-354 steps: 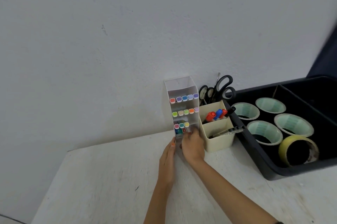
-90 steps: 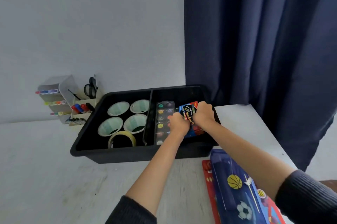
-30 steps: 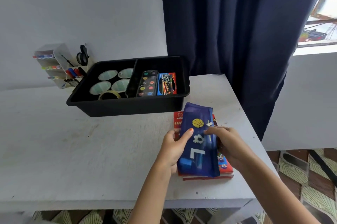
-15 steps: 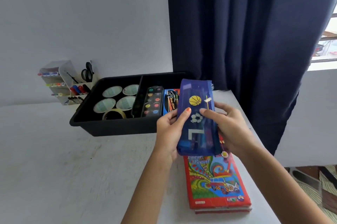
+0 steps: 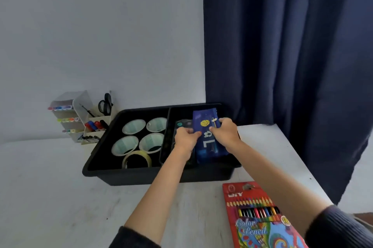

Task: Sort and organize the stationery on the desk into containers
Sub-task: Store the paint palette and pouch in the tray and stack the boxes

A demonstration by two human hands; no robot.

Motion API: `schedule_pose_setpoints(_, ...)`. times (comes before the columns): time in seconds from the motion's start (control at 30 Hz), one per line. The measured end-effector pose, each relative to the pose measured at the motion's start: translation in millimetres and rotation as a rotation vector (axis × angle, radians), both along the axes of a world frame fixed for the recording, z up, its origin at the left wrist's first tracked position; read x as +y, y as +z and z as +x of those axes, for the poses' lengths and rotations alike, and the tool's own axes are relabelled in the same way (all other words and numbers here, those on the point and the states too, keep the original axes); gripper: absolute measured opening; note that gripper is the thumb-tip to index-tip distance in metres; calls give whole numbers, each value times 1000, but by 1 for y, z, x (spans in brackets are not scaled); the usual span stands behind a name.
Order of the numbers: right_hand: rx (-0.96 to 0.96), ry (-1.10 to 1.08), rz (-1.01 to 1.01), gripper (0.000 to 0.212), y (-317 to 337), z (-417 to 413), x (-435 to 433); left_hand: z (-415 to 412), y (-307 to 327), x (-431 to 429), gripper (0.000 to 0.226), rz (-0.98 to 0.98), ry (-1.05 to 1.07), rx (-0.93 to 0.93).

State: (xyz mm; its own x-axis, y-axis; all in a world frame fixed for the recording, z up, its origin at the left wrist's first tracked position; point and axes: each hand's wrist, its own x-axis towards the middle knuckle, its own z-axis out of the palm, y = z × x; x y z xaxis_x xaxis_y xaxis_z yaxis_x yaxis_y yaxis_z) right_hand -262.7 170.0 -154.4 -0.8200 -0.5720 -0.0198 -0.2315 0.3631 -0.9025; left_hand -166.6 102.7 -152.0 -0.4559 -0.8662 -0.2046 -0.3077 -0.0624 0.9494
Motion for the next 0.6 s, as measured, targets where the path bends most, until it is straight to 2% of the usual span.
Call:
schedule_pose_setpoints(0.1,81,15,150,25,-17,-3,-10,-4,-13,-5,14,-59,-33,-132)
schedule_pose_setpoints(0.17,111,45,236,25,-24,-4,-12,-5,-18,-4,10,-169,-72,-222)
schedule_pose_setpoints(0.3,173,158,378,25,-30,-8,-16,-6,-19,-4,32,-536,-141,-536)
schedule_pose_setpoints(0.37,227,194,440,33,-33,-7,-18,-6,-19,-5,38,-618,-178,-625)
schedule_pose_setpoints(0.47,311,248,532,42,-33,-1,-17,-6,-19,-1,33,-720,-271,-741)
schedule_pose_setpoints(0.53,364,253,520,40,-29,4,-14,-5,-18,2,33,-772,-276,-777)
schedule_pose_setpoints(0.6,432,209,401,36,-22,9,-5,-2,-17,5,31,-787,-259,-721)
